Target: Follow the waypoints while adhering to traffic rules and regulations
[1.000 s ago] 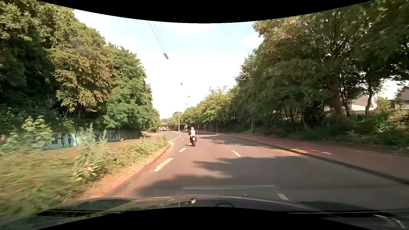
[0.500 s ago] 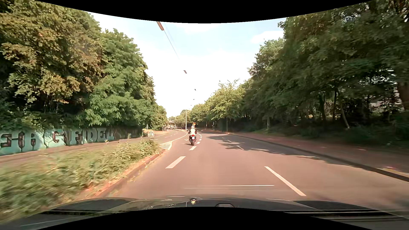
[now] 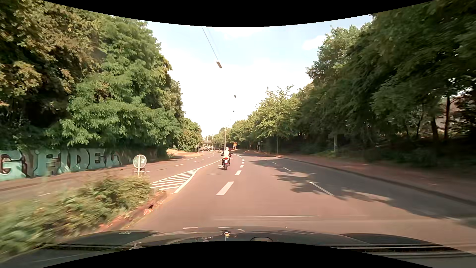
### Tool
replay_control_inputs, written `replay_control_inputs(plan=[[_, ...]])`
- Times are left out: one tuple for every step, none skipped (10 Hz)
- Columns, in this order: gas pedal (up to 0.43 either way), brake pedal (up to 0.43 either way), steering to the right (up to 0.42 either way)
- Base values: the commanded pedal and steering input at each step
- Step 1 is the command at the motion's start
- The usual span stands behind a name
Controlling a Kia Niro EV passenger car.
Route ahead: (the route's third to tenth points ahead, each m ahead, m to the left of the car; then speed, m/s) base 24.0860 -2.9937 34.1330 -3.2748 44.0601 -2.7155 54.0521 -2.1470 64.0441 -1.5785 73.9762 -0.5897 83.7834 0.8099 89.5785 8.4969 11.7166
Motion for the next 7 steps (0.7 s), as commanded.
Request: replay_control_inputs(plan=[[0.098, 0.000, -0.035], [0.098, 0.000, -0.033], [0.098, 0.000, -0.028], [0.087, 0.000, -0.025], [0.087, 0.000, -0.024], [0.087, 0.000, -0.023], [0.087, 0.000, -0.021]])
